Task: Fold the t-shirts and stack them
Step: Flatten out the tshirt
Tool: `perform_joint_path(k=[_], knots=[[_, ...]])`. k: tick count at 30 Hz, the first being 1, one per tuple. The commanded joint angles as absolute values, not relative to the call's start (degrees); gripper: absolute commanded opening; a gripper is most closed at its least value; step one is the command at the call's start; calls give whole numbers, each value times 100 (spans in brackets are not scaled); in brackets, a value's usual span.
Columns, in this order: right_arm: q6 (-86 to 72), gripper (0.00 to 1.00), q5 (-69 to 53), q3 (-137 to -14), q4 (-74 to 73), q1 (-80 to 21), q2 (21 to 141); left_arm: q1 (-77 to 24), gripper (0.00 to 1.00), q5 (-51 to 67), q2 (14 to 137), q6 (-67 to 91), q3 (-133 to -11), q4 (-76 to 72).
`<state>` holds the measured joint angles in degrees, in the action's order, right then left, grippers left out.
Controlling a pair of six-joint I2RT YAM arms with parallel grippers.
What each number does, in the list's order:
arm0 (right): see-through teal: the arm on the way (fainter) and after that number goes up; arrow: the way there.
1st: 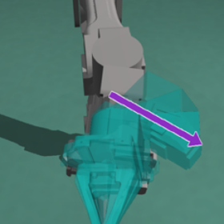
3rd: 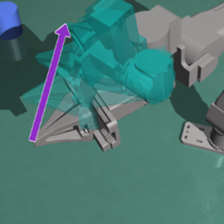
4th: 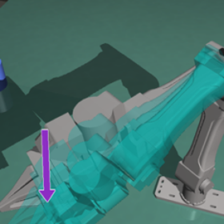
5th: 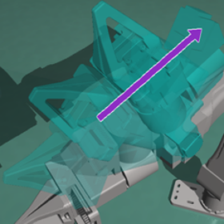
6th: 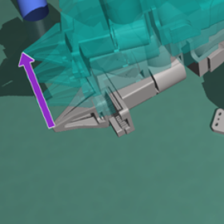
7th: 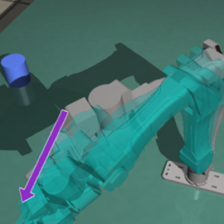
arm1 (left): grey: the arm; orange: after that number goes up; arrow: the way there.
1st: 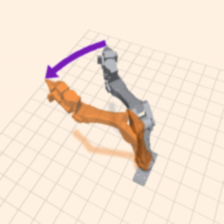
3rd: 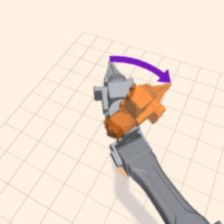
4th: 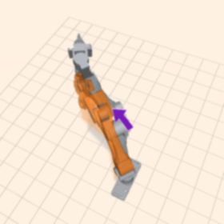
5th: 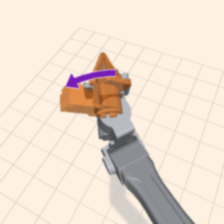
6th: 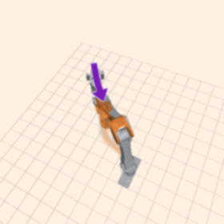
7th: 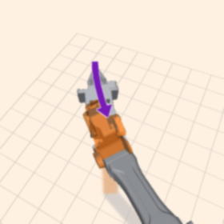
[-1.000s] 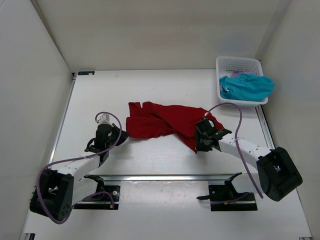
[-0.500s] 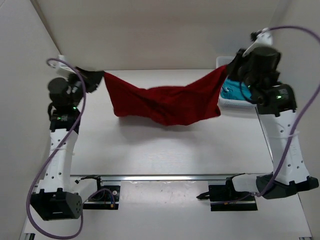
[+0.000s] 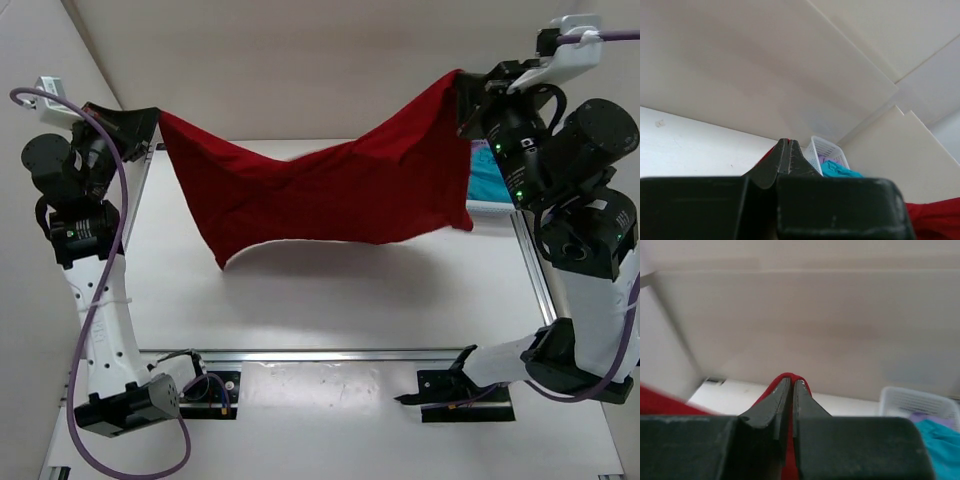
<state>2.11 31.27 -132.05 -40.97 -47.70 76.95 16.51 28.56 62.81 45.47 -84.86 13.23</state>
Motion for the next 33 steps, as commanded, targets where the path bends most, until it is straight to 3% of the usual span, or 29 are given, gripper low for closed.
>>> perform_joint_path(k=[1, 4, 6, 8, 10, 14, 16, 19, 25, 33], knots=[[843, 0, 3814, -13018, -3051, -4711, 7462, 1626, 0, 2786, 6415, 4316, -9052, 1582], [810, 0, 3623, -12832, -3242, -4195, 7927, 1293, 0, 2296, 6627, 4132, -8755, 1494], [39, 0, 1611, -12807, -3769, -2619, 8418, 951, 0, 1847, 6688, 3868, -8203, 1608], [-420, 0, 533, -12317, -3561, -1798, 8655, 714, 0, 1383, 6776, 3622, -7694, 1530], [-466, 0, -146, -12488, -3822, -1399, 9356, 510, 0, 1057, 6942, 3490, -6973, 1390], [-571, 1, -1000, -13682, -3894, -994, 10709, 326, 0, 800, 7853, 3498, -6697, 1108], [-703, 0, -1090, -13929, -3648, -800, 11204, 237, 0, 878, 8532, 3498, -7117, 1160], [-993, 0, -1344, -14449, -3192, -589, 11794, 150, 0, 1169, 9517, 3621, -8774, 1493], [-1739, 0, -1494, -14590, -1206, -317, 11295, 456, 0, 1457, 10248, 3919, -11967, 2136], [-1864, 0, -1661, -14056, -887, -167, 10478, 1265, 0, 1512, 9871, 4078, -11945, 1583]])
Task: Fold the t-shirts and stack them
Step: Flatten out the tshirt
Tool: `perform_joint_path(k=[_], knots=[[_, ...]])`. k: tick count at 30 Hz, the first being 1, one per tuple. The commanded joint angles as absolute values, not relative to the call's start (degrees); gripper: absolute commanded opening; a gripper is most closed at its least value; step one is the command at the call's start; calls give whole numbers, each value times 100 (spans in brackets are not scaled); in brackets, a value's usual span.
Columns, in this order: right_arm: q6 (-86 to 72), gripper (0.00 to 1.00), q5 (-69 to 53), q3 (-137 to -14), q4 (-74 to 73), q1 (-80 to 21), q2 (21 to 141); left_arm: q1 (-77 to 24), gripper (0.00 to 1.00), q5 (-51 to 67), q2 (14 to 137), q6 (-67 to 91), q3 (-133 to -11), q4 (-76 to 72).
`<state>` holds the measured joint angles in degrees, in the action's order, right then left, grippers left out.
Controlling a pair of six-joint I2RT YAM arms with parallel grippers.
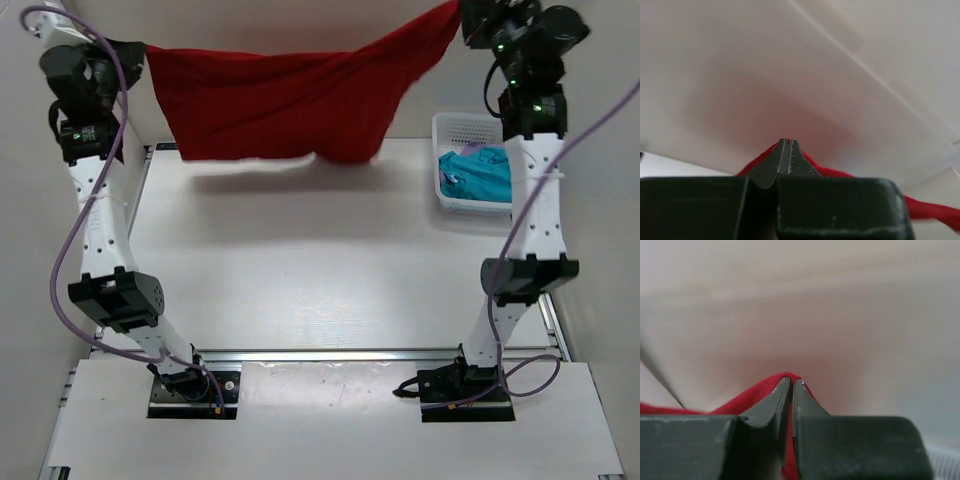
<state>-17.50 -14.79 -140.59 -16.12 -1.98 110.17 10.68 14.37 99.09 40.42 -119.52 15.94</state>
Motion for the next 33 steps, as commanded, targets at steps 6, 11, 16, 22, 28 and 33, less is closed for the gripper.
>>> perform_joint_path(k=[6, 11, 16, 22, 28, 33], knots=[[-1372, 0, -1434, -13107, -1854, -254, 10108, 1397, 0, 1424, 9642, 3867, -11041, 1416], [-1090, 0, -880, -10050, -1346, -387, 8826, 1213, 0, 986, 8712, 3420, -9293, 1012], [-1257, 1, -458, -7055, -1572, -421, 7438, 1230, 0, 958, 7175, 3384, -6535, 685], [-1213, 0, -413, -5319, -2538, -712, 5848, 1186, 0, 1045, 5724, 3042, -4537, 1116], [-1178, 0, -80, -5535, -3189, -1124, 4457, 871, 0, 669, 4774, 2698, -3947, 1704], [-1187, 0, 482, -6301, -3234, -1880, 4429, 932, 0, 1213, 4693, 2874, -4287, 1837]])
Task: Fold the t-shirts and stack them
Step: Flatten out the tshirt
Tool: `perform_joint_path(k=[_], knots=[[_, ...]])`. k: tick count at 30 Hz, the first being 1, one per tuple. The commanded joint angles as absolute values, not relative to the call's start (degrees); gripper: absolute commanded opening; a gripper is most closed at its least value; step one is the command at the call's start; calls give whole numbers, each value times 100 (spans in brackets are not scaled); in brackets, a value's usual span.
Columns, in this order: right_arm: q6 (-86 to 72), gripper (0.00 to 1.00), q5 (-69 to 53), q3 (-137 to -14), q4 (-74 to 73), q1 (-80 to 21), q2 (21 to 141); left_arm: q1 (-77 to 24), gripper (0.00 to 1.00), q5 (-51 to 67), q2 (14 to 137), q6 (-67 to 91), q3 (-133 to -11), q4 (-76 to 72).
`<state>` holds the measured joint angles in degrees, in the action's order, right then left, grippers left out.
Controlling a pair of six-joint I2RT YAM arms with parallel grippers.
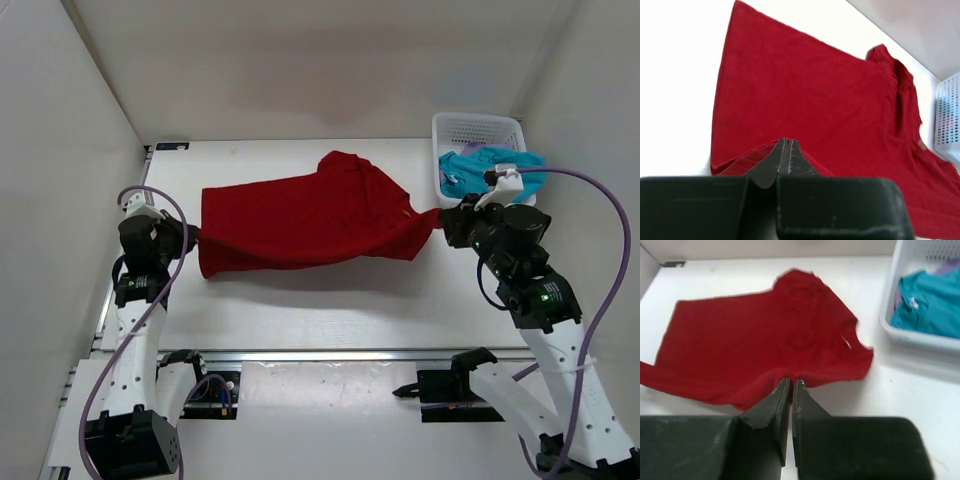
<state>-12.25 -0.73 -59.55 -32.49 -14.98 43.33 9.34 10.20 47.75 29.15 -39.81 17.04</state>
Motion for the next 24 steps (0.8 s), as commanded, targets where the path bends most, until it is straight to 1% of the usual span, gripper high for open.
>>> perform_joint_path(k=[1, 4, 6, 8, 9, 10, 12, 13, 14, 15, 16, 18, 19, 21, 22, 23, 24], knots=[[-1152, 0, 762, -6476, -3260, -2133, 4438, 897, 0, 1117, 4702, 2822, -4376, 1863], [-1169, 0, 1465, -6636, -3646, -2792, 4649, 817, 0, 897, 4685, 2637, -4413, 2065], [-1282, 0, 1477, -6452, -3665, -2918, 4562, 844, 0, 870, 4632, 2662, -4220, 2030], [-1318, 0, 1416, -6345, -3613, -2909, 4448, 914, 0, 1245, 4614, 2794, -4166, 1917], [-1275, 0, 1345, -6433, -3612, -2857, 4404, 958, 0, 1352, 4684, 2856, -4366, 1864], [-1222, 0, 1319, -6764, -3638, -2848, 4412, 1019, 0, 1571, 4754, 2961, -4499, 1828], [-1082, 0, 1345, -7546, -3752, -2821, 4700, 888, 0, 1871, 4982, 3234, -5374, 1688], [-951, 0, 1423, -8228, -3770, -2839, 4833, 844, 0, 1959, 5053, 3417, -5649, 1653], [-897, 0, 1563, -8923, -3840, -2943, 5260, 696, 0, 1943, 5297, 3497, -6556, 1713], [-749, 0, 1547, -9591, -3858, -2988, 5395, 633, 0, 1934, 5378, 3576, -6896, 1749], [-721, 0, 1616, -9963, -3858, -3032, 5518, 607, 0, 1907, 5466, 3629, -7195, 1784], [-336, 0, 1906, -11470, -3893, -3277, 6289, 755, 0, 1837, 5729, 3735, -8134, 1942], [-247, 0, 1977, -11905, -3981, -3339, 6571, 886, 0, 2020, 5791, 3831, -8339, 1934], [497, 0, 2703, -13449, -4026, -4074, 7554, 1282, 0, 2276, 6107, 3981, -8918, 1995], [745, 0, 2994, -13734, -3686, -4635, 7889, 1309, 0, 2355, 6291, 4008, -9156, 2047], [1112, 0, 3284, -13885, -3500, -4667, 7945, 1318, 0, 2347, 6380, 4017, -9297, 2100], [1203, 1, 3122, -13834, -3202, -4528, 7971, 1353, 0, 2294, 6494, 3990, -9629, 2214]])
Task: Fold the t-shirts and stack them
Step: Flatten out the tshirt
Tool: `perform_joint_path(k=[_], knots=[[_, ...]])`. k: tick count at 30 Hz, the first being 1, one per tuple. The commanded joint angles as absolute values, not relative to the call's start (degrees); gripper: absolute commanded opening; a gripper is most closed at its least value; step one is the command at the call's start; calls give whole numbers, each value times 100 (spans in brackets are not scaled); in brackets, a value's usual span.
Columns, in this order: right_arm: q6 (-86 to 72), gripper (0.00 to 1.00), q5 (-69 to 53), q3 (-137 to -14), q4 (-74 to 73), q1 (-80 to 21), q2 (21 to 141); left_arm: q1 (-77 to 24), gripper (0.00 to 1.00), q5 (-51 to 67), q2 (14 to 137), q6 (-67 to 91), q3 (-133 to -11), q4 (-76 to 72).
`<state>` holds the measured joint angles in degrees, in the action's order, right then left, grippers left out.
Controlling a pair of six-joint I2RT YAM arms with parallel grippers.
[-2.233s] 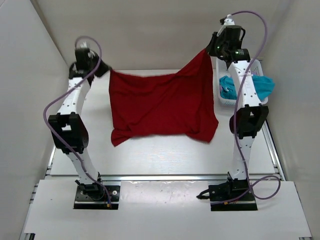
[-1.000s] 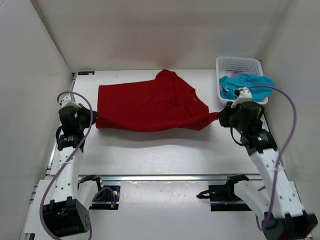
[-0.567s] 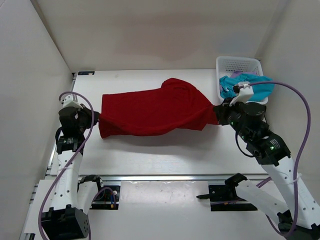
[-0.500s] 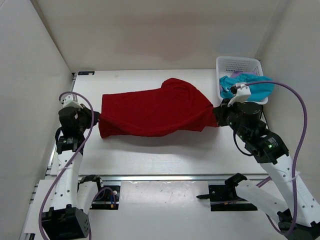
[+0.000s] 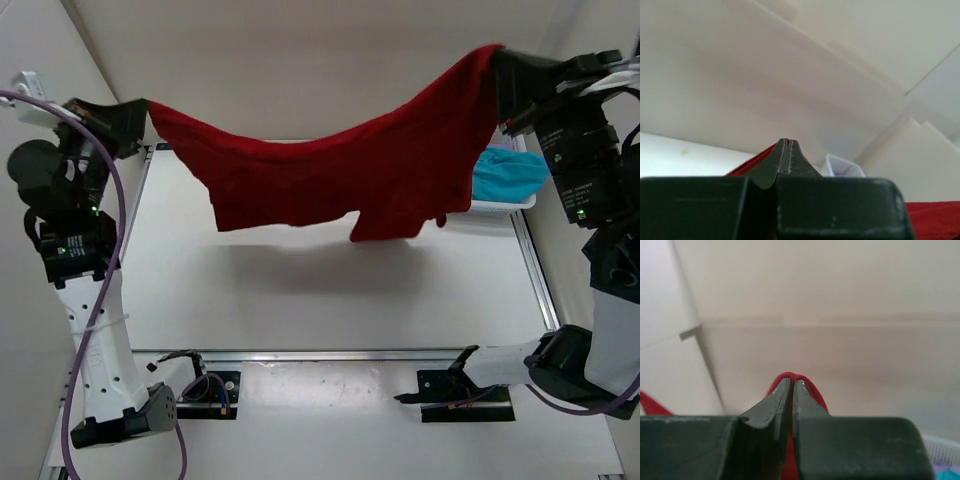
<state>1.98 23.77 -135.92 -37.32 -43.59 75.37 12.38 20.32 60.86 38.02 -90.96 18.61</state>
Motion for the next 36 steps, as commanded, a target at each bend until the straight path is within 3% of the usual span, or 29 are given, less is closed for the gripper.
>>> perform_joint_path(k=[1, 5, 9, 13, 18, 23, 30, 36], knots=[[1300, 0, 3181, -13764, -2990, -4605, 8006, 1362, 0, 2277, 6600, 4008, -9920, 2293], [1836, 0, 3067, -14045, -2084, -4720, 8112, 1354, 0, 2110, 6960, 3929, -10826, 2504], [2434, 0, 3050, -13861, -1460, -4520, 8419, 1004, 0, 1698, 7058, 3789, -10409, 2365], [254, 0, 221, -13090, -2055, -1872, 8779, 362, 0, 801, 7005, 3516, -9013, 1838], [-483, 0, -1247, -13246, -2330, -748, 10203, 79, 0, 283, 7707, 3279, -8314, 1494], [-1027, 0, -1916, -14396, -2278, -361, 11741, -27, 0, 553, 9480, 3322, -9603, 1810], [-1423, 0, -1548, -14652, -1425, -237, 11409, 0, 0, 694, 10204, 3436, -11898, 2224], [-1643, 0, -1793, -14564, -993, -62, 10864, 536, 0, 599, 9844, 3481, -12015, 1872]])
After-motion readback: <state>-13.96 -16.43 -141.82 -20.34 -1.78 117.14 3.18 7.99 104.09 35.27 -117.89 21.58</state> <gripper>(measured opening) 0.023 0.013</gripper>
